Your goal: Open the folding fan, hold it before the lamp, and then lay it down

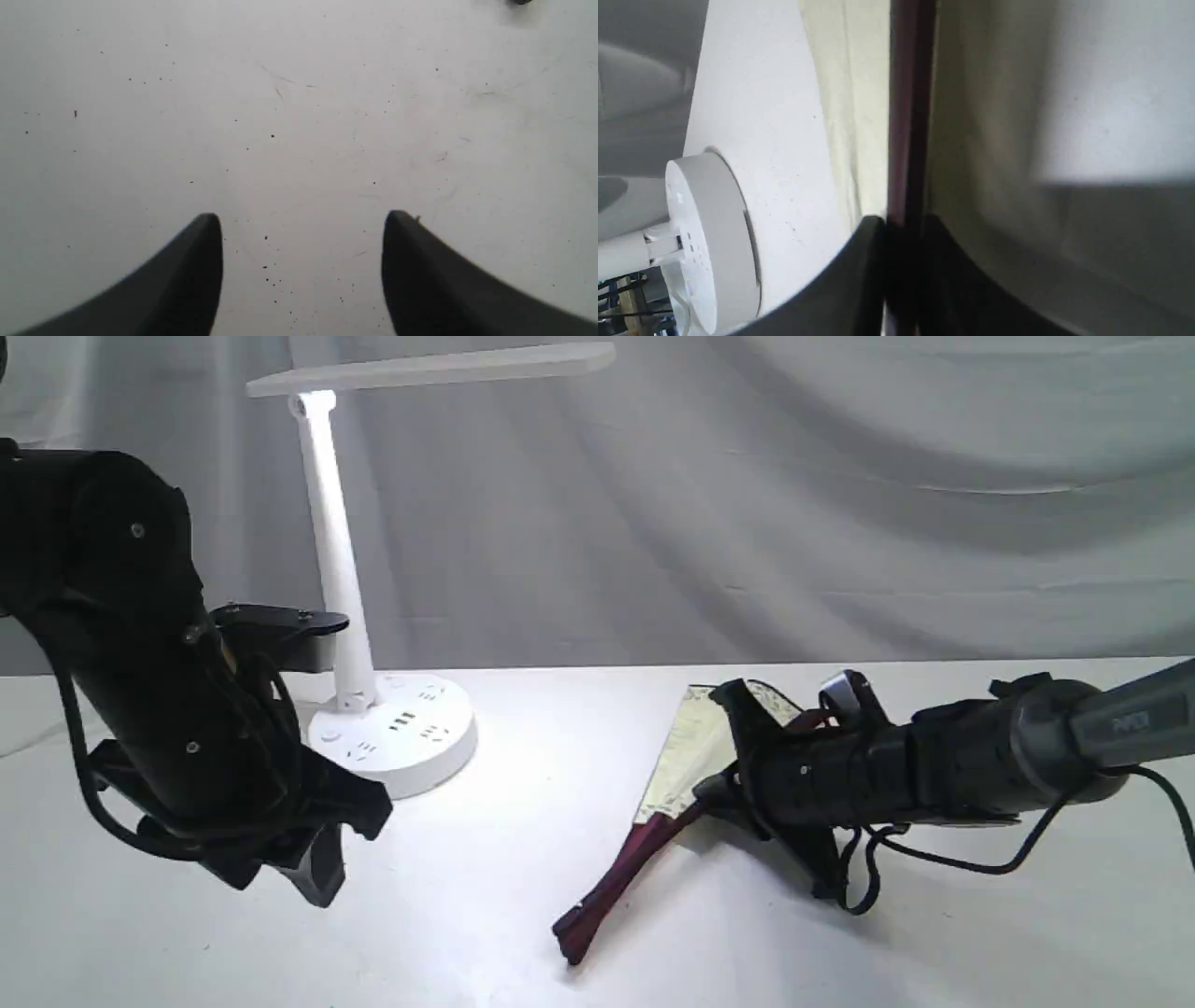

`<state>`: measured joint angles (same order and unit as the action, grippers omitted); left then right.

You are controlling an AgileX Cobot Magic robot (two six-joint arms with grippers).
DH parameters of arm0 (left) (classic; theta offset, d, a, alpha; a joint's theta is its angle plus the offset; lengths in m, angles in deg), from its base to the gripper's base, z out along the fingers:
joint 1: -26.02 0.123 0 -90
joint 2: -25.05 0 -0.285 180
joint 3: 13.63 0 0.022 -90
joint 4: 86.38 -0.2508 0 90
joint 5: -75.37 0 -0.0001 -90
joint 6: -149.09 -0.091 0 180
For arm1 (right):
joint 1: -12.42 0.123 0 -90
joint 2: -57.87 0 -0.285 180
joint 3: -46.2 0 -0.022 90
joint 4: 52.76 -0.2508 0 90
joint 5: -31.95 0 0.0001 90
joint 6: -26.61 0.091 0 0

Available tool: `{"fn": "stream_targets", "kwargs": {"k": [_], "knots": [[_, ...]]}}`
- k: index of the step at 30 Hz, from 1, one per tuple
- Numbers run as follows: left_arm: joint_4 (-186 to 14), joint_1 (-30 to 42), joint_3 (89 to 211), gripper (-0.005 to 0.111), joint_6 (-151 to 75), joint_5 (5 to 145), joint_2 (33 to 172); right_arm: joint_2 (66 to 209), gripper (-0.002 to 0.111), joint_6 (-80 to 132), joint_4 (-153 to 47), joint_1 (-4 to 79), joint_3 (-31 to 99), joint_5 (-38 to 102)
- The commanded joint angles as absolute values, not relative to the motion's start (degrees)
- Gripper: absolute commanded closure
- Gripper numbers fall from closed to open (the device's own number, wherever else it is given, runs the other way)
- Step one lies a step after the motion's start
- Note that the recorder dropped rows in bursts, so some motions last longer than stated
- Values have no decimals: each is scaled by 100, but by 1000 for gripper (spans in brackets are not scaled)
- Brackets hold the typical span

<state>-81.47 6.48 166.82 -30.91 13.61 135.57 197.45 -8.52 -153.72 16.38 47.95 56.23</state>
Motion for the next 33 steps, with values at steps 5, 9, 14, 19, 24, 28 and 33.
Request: {"fn": "stream_targets", "kwargs": {"k": [5, 9, 14, 19, 24, 28, 33], "knots": [[-8097, 662, 16664, 56, -3091, 1365, 13497, 19767, 108, -1466, -15271, 1606, 4775, 6157], [-8097, 662, 16664, 56, -3216, 1373, 13497, 19635, 108, -1898, -15251, 1498, 4775, 6943], [-8097, 662, 16664, 56, -3269, 1420, 13497, 19381, 108, -2069, -15049, 1222, 4775, 7932], [-8097, 662, 16664, 56, -3269, 1521, 13497, 19209, 108, -2131, -14783, 1021, 4775, 8847], [-8097, 662, 16664, 56, -3284, 1373, 13497, 19100, 108, -2250, -14547, 776, 4775, 9796], [-8125, 662, 16664, 56, -3313, 1372, 13497, 19061, 108, -2729, -14542, 559, 4775, 10191], [-8228, 662, 16664, 56, -3499, 1461, 13621, 19009, 108, -2841, -14440, 238, 4598, 10191]]}}
